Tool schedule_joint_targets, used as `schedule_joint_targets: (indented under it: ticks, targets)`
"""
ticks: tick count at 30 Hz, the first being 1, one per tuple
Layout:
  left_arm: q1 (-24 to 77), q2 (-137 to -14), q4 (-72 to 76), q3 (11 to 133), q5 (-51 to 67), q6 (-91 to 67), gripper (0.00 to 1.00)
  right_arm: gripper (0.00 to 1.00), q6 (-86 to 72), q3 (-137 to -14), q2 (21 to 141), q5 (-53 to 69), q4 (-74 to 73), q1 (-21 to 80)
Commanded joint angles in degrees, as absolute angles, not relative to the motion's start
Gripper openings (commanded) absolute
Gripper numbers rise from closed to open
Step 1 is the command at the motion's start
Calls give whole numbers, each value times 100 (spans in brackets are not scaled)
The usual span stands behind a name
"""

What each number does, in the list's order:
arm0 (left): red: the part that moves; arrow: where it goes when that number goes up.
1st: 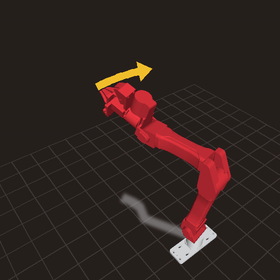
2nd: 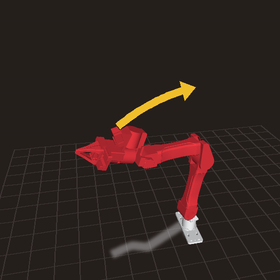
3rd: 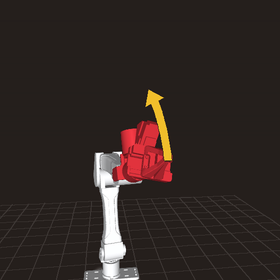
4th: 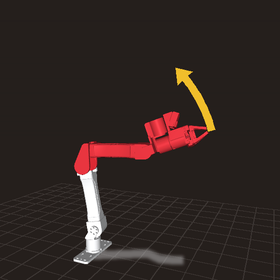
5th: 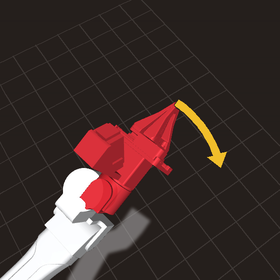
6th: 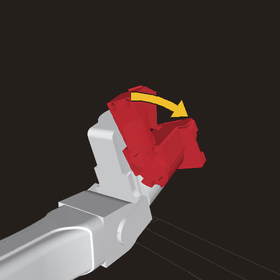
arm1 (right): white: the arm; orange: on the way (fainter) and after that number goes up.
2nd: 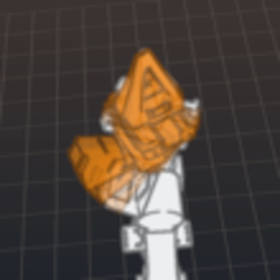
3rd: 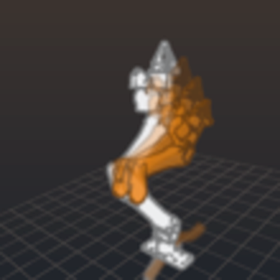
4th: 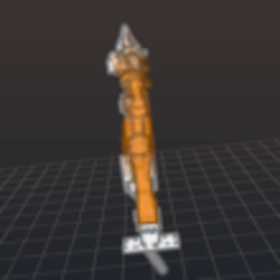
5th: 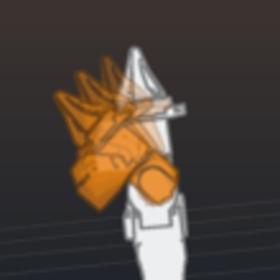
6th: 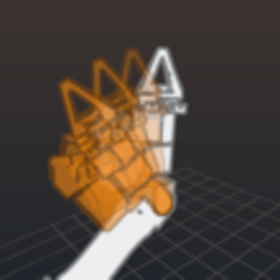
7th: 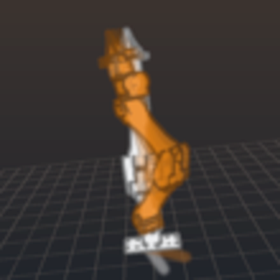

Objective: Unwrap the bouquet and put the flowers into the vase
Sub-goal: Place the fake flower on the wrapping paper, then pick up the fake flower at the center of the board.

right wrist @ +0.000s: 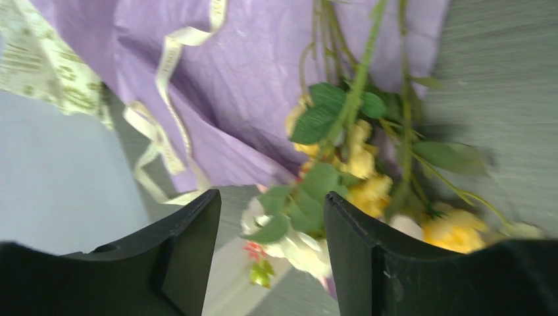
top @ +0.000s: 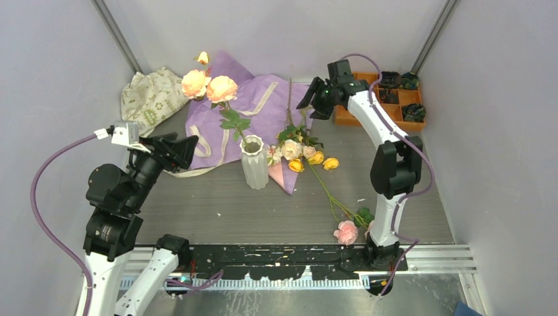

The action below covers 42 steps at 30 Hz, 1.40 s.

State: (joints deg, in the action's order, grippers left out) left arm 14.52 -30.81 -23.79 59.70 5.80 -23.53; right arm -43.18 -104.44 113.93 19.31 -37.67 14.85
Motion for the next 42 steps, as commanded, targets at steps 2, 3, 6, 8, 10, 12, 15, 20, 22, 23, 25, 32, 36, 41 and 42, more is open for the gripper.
schedule_joint_targets:
  ticks: [2, 3, 6, 8, 10, 12, 15, 20, 22, 23, 25, 32, 36, 41, 42]
  targets:
    - [1455, -3141, -2195, 6112, 597, -2309, 68, 62, -2815, -9691, 10068, 741, -5120, 1585]
    - [1451, -3146, -2189, 6121, 604, -2311, 68, 62, -2761, -9313, 9773, 410, -5189, 1719]
    - [1455, -3143, -2179, 6173, 659, -2303, 68, 62, -2742, -8222, 8841, -801, -5482, 2437]
    - [1449, -3145, -2163, 6191, 715, -2323, 68, 62, -2852, -7541, 8413, -1260, -5736, 2824]
    - [1458, -3134, -2114, 6170, 774, -2381, 68, 62, -3120, -6876, 8040, -1415, -5872, 3049]
    - [1451, -3129, -2026, 6134, 827, -2443, 68, 62, -3365, -6260, 7694, -1378, -5861, 3198]
    - [1450, -3153, -1984, 6134, 863, -2498, 68, 62, -3653, -5631, 7374, -1462, -5846, 3277]
    - [1451, -3109, -1969, 6174, 949, -2555, 68, 62, -3895, -5089, 7401, -1638, -5616, 3284]
    - [1452, -3055, -1984, 6166, 926, -2558, 68, 63, -3909, -5011, 7562, -1610, -5408, 3287]
    - [1446, -3035, -2004, 6170, 919, -2550, 68, 63, -3911, -4976, 7670, -1615, -5311, 3280]
    - [1448, -2990, -2050, 6170, 901, -2521, 68, 63, -3890, -4898, 7971, -1605, -5047, 3282]
    - [1445, -2896, -2139, 6141, 808, -2448, 68, 63, -3918, -4789, 8537, -1437, -4392, 3278]
    - [1450, -2882, -2145, 6113, 796, -2435, 68, 63, -3905, -4782, 8778, -1459, -4187, 3271]
    - [1450, -2844, -2178, 6103, 767, -2404, 68, 46, -3870, -4625, 9041, -1173, -3895, 3270]
    - [1446, -2833, -2186, 6101, 758, -2399, 68, 38, -3863, -4585, 9061, -1110, -3845, 3263]
